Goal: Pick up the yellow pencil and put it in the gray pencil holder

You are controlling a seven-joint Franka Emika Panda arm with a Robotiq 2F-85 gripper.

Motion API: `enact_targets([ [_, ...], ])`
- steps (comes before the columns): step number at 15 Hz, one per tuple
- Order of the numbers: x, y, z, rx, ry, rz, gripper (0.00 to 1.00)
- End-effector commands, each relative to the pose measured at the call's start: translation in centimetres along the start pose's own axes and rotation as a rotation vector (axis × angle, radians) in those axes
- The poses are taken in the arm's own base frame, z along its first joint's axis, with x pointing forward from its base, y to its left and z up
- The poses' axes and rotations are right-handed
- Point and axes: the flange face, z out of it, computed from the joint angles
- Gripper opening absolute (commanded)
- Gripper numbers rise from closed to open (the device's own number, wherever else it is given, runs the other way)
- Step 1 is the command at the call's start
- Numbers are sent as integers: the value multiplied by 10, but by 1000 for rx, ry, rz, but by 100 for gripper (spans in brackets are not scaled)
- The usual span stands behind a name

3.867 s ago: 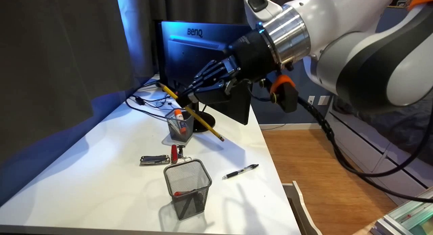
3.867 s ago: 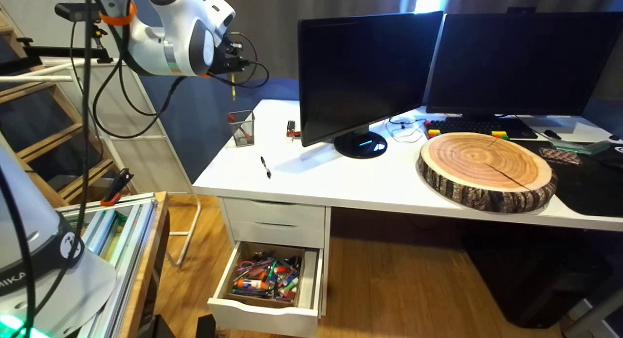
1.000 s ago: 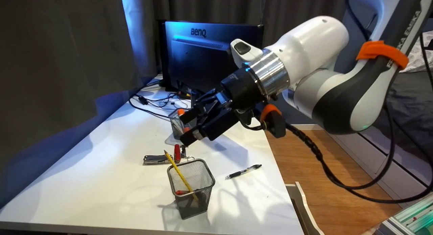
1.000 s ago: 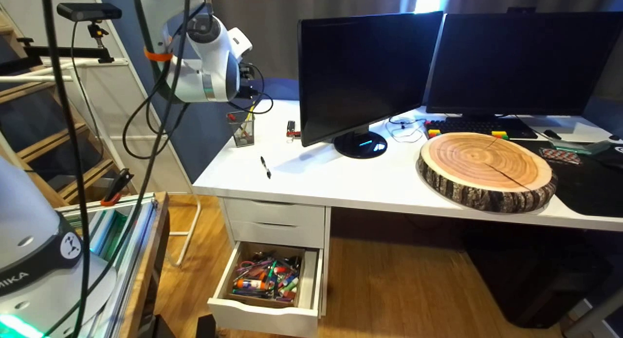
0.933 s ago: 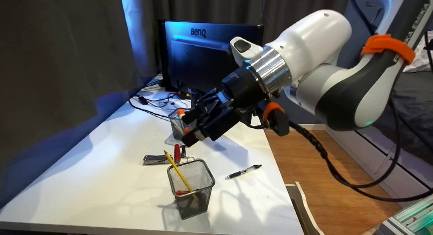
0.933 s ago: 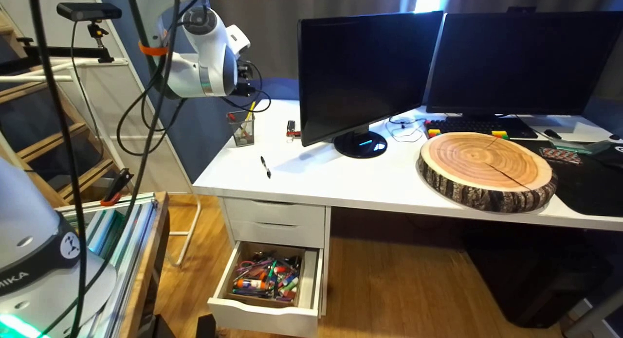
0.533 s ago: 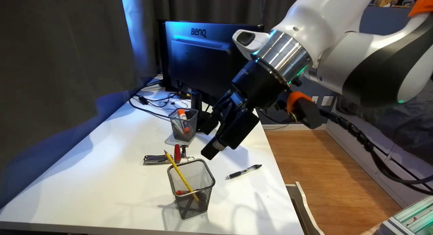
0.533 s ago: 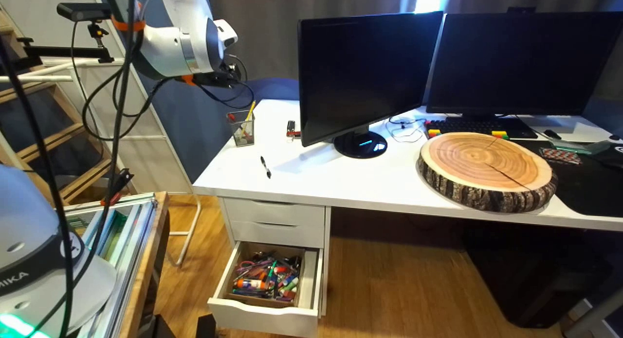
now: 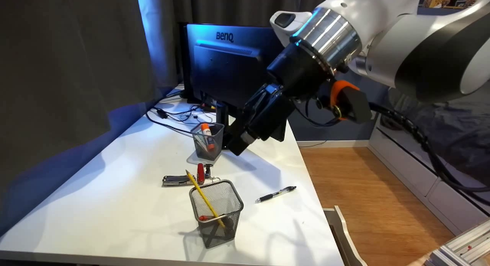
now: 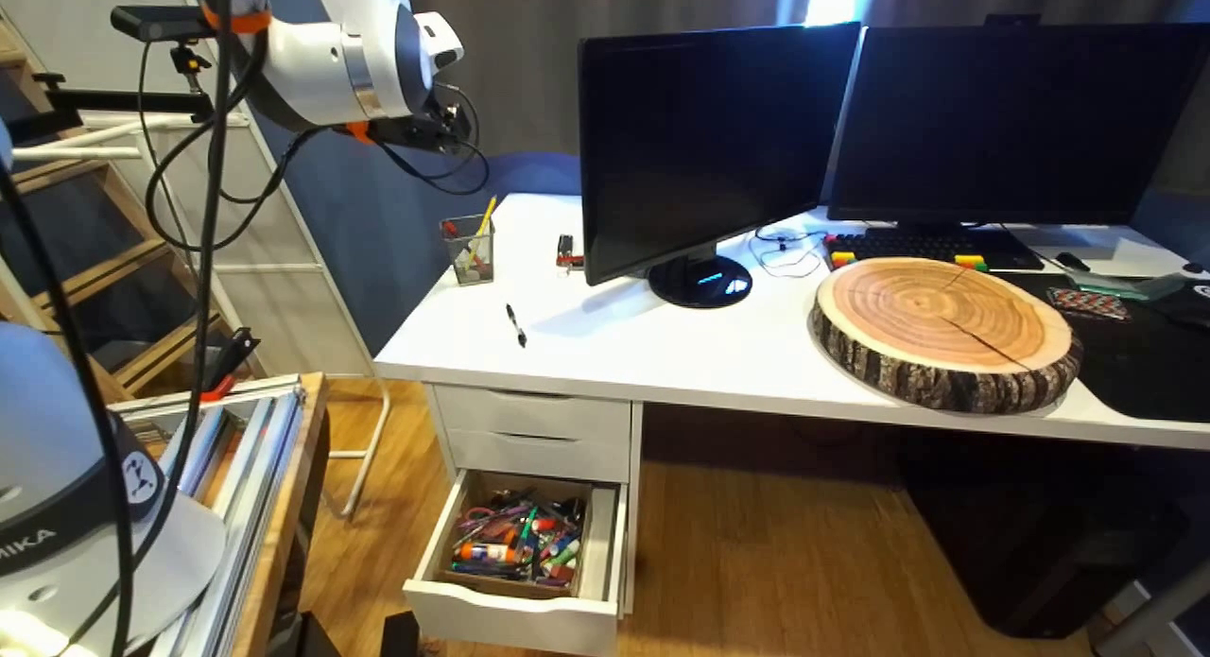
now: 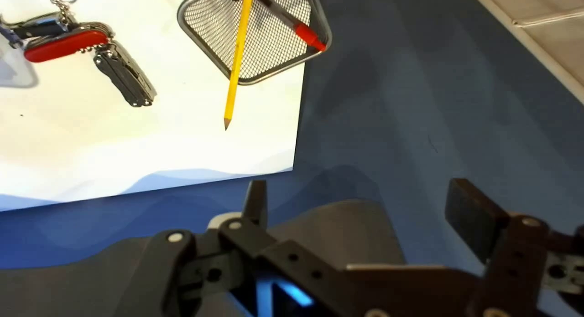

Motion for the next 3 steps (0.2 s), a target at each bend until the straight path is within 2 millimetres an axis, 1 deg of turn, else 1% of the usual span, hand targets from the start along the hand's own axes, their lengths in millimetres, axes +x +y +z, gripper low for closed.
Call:
enact_targets([
  [1,2,0,-3,-2,5,0,100],
  [3,2,-2,-7,-5,8,-1,100],
])
